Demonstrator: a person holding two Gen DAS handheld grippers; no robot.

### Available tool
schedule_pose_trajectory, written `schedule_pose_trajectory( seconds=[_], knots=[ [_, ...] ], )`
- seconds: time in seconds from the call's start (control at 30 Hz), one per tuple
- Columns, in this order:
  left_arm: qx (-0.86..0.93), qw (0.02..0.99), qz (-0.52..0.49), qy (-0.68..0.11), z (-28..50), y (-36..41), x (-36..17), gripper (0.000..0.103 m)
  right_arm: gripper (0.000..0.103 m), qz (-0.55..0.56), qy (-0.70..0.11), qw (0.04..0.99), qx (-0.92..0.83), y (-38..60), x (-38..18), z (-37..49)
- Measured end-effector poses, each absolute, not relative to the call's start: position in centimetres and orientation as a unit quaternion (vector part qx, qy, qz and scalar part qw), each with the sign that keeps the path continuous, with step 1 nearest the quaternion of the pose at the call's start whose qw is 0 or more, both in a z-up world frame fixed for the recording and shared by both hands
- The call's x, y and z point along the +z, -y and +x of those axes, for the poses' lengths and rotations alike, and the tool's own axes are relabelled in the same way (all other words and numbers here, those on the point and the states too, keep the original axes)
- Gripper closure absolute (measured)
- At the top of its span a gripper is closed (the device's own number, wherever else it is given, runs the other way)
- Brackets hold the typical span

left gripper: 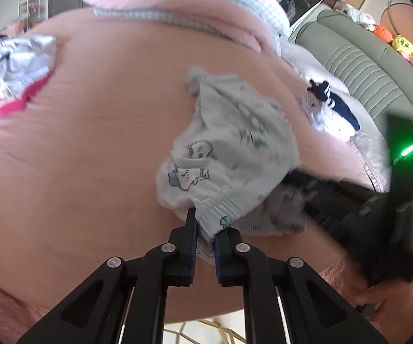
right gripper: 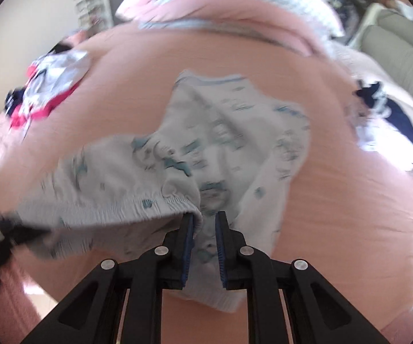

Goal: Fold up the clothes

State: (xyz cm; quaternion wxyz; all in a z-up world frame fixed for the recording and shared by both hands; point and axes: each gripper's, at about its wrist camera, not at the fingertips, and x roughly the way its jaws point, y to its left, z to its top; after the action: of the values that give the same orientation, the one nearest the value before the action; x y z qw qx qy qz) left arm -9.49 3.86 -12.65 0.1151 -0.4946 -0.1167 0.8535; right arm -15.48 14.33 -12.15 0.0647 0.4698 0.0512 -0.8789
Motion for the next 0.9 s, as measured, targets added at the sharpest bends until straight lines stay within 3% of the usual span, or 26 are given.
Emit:
schedule_pose_trajectory(
  seconds=[0.23, 0.43, 0.57, 0.7, 0.9],
  knots=[
    [0.849, 0.072, -0.504, 0.143, -10.4, -4.8, -14.6, 0.083, 0.095, 0.351, -0.038, -0.027, -0.935, -21.1, -4.4, -12.7],
    [0.868, 0.053, -0.473, 0.14, -9.8, -4.4, -13.8, 0.08, 0.092, 0.411, -0.008, 0.09, -0.907, -22.4, -3.9, -12.0],
    [0.883, 0.04, -0.45, 0.126, -9.4, -3.6, -12.6, 0.08, 0.092, 0.465, -0.057, 0.121, -0.875, -20.3, -8.0, -12.6],
    [0.876, 0.046, -0.459, 0.14, -9.1, -2.8, -12.7, 0.08, 0.091, 0.527, -0.044, 0.124, -0.84, -19.8, -12.6, -14.8],
    [0.872, 0.041, -0.465, 0.148, -9.1, -1.9, -12.9, 0.08, 0.076, 0.55, -0.032, 0.155, -0.82, -19.2, -12.6, -14.4]
  ],
)
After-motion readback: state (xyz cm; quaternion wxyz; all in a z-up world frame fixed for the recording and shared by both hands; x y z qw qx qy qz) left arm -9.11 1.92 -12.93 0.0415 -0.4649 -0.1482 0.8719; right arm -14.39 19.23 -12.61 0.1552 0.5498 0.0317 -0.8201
